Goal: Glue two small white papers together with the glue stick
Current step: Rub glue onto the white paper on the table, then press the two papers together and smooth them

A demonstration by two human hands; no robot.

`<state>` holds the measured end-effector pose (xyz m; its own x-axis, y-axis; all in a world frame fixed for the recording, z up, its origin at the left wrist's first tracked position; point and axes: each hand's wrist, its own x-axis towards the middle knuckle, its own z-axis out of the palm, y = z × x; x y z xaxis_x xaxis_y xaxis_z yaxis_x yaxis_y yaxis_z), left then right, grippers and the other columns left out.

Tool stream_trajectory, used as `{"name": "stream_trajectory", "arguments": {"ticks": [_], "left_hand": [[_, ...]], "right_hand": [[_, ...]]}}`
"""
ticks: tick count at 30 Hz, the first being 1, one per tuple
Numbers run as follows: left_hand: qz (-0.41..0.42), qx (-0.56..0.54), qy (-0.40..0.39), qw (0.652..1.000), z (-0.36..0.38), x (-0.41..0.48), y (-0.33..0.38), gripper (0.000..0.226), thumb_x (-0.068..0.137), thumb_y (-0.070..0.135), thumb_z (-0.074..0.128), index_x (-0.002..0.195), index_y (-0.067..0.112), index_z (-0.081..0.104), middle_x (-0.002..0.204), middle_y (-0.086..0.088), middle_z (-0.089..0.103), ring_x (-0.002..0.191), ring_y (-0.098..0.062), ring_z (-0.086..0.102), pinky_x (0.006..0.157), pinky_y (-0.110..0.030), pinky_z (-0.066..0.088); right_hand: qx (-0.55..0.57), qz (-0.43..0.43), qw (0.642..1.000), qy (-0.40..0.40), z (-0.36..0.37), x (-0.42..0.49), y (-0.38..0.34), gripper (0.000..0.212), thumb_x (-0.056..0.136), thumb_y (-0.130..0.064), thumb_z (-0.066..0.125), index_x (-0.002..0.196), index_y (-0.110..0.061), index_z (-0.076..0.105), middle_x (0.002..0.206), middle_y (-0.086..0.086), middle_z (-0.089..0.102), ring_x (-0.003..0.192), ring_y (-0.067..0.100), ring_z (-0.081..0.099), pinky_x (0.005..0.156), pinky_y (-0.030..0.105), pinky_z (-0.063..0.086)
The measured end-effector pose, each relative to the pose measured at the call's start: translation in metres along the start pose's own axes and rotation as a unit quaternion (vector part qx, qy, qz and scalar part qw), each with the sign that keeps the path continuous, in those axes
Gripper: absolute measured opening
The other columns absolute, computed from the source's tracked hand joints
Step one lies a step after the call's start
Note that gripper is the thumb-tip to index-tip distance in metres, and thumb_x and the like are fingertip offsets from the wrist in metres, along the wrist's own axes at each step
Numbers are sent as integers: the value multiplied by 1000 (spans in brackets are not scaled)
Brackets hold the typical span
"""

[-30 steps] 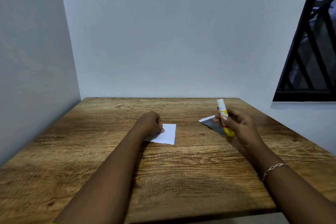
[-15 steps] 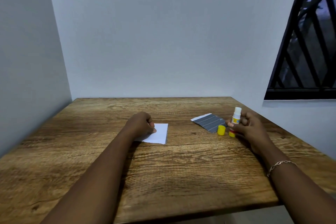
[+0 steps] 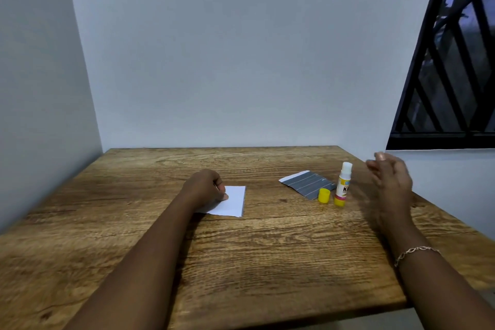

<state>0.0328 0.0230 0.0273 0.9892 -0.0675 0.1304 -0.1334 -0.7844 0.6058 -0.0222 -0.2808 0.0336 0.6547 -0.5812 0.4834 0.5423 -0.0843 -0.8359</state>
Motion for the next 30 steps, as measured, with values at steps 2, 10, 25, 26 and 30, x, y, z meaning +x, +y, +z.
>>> {"name": "stream_trajectory", "arguments": {"ticks": [2, 10, 25, 26, 30], "left_hand": [[4, 1, -2, 1000, -1, 1, 0, 14, 77, 15, 70, 71, 16, 57, 73, 4, 56, 77, -16, 51, 61, -25, 36], [12, 1, -7, 1000, -1, 0, 0, 10, 78, 15, 70, 78, 13, 60, 68, 8, 53, 72, -14, 49, 55, -22, 34], [20, 13, -15, 1000, -2, 1, -1, 11, 78, 17, 69, 81, 15, 59, 70, 10, 50, 80, -17, 50, 66, -26, 36], [19, 11, -16, 1000, -2, 1, -2, 11, 78, 17, 69, 81, 15, 59, 70, 10, 50, 80, -17, 50, 68, -26, 37], [16, -7, -8, 1000, -2, 2, -2, 12, 77, 17, 71, 81, 14, 59, 71, 9, 50, 78, -16, 50, 58, -24, 35]], "right_hand": [[-76, -142, 984, 80, -1, -4, -10, 7, 82, -37, 51, 87, -33, 52, 90, -3, 56, 84, -2, 52, 79, 12, 41], [-382, -245, 854, -253, 87, -17, -3, 30, 84, -9, 52, 114, -7, 54, 117, 11, 58, 107, 24, 55, 89, 31, 39], [-649, -111, 685, -310, 115, -5, 29, 24, 92, -21, 48, 100, 0, 57, 111, 20, 62, 103, 35, 57, 80, 33, 44], [-655, -117, 682, -305, 116, -6, 29, 22, 92, -18, 47, 101, 0, 57, 112, 20, 61, 103, 35, 57, 81, 34, 45], [-638, -132, 711, -264, 117, -9, 28, 19, 92, -14, 45, 96, 0, 58, 108, 22, 62, 101, 39, 58, 79, 36, 46]]}}
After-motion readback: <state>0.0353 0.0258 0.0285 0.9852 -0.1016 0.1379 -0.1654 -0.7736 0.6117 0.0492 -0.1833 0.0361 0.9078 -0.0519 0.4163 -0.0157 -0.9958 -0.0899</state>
